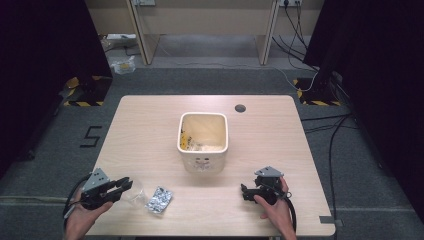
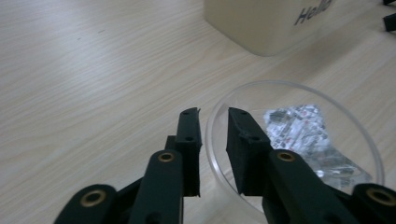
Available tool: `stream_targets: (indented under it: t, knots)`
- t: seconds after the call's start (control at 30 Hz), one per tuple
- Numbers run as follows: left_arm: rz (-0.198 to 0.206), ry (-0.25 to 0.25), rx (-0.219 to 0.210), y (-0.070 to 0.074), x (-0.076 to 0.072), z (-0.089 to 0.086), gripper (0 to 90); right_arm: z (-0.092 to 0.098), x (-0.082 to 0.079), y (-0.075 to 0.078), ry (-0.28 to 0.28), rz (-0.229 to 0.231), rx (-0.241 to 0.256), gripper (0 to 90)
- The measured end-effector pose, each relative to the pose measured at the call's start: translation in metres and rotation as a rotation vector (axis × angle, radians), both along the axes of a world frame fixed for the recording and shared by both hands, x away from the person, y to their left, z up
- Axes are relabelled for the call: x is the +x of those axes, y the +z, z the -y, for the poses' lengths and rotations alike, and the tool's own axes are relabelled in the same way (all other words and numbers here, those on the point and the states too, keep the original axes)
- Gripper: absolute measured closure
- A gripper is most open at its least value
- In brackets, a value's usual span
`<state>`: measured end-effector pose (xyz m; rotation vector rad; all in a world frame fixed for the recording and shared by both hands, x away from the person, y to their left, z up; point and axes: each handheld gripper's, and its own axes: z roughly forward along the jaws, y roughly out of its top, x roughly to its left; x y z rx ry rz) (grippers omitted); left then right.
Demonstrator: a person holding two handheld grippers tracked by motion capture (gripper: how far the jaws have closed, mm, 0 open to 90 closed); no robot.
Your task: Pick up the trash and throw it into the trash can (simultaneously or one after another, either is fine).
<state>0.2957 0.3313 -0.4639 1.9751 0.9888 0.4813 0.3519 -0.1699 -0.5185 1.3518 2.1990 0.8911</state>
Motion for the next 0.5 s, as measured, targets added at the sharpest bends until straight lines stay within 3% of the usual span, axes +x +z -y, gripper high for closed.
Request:
stream_targets:
  t: [0.5]
  knots:
    - [0.061, 0.005, -0.022, 0.014, 0.004, 0.002, 81.8, 0.000, 0.000, 0.000, 0.001, 0.000, 0.000, 2.3]
